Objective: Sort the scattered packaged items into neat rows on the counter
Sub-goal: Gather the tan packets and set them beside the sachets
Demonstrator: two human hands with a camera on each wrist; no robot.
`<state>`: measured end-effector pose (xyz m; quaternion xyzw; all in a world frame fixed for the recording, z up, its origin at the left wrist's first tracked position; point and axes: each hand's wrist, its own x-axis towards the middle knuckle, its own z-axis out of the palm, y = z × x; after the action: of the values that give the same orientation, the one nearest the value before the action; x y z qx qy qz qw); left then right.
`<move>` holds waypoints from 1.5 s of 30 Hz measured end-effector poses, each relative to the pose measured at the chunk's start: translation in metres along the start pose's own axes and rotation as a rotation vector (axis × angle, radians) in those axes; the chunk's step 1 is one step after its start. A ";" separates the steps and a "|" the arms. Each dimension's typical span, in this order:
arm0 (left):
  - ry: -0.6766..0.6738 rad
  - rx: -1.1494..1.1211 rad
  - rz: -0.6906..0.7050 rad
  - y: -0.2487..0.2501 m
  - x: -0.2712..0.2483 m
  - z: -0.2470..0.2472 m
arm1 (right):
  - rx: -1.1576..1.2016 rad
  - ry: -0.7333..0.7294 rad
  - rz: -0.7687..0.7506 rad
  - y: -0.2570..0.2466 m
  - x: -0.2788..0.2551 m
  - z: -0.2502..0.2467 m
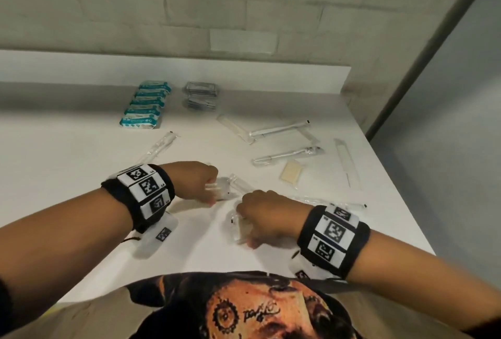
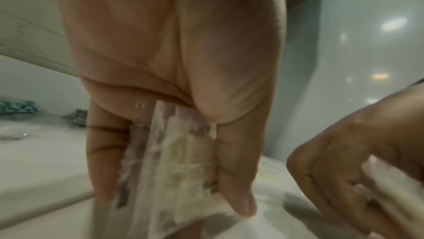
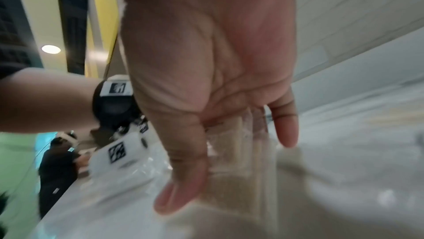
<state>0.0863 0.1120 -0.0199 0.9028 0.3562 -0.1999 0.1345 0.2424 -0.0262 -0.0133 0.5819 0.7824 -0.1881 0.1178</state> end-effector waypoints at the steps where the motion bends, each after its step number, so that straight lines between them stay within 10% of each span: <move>1: 0.021 -0.040 -0.001 0.001 -0.001 -0.004 | 0.060 -0.010 0.017 0.010 -0.001 -0.009; 8: 0.365 -0.136 -0.392 -0.044 0.015 -0.014 | -0.205 -0.012 0.209 0.109 0.007 -0.049; 12: 0.174 -0.096 -0.704 -0.077 0.003 -0.003 | -0.150 -0.009 0.238 0.126 0.016 -0.034; 22: 0.172 -0.343 -0.447 0.025 -0.002 0.015 | 0.082 -0.053 0.287 0.128 0.024 -0.043; 26: 0.398 -0.743 -0.371 0.054 0.002 -0.010 | 0.825 0.219 0.094 0.114 0.024 -0.063; 30: 0.622 -1.702 0.026 0.080 -0.003 -0.040 | 1.517 0.347 -0.131 0.079 0.011 -0.090; 35: 0.519 -2.088 0.275 0.101 -0.017 -0.057 | 1.390 0.635 -0.048 0.057 0.001 -0.102; 45: 0.739 -2.073 0.184 0.118 -0.024 -0.046 | 1.377 0.718 -0.087 0.067 -0.023 -0.093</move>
<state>0.1645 0.0321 0.0438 0.3797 0.3006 0.4885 0.7258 0.3164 0.0108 0.0690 0.5183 0.5017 -0.4361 -0.5381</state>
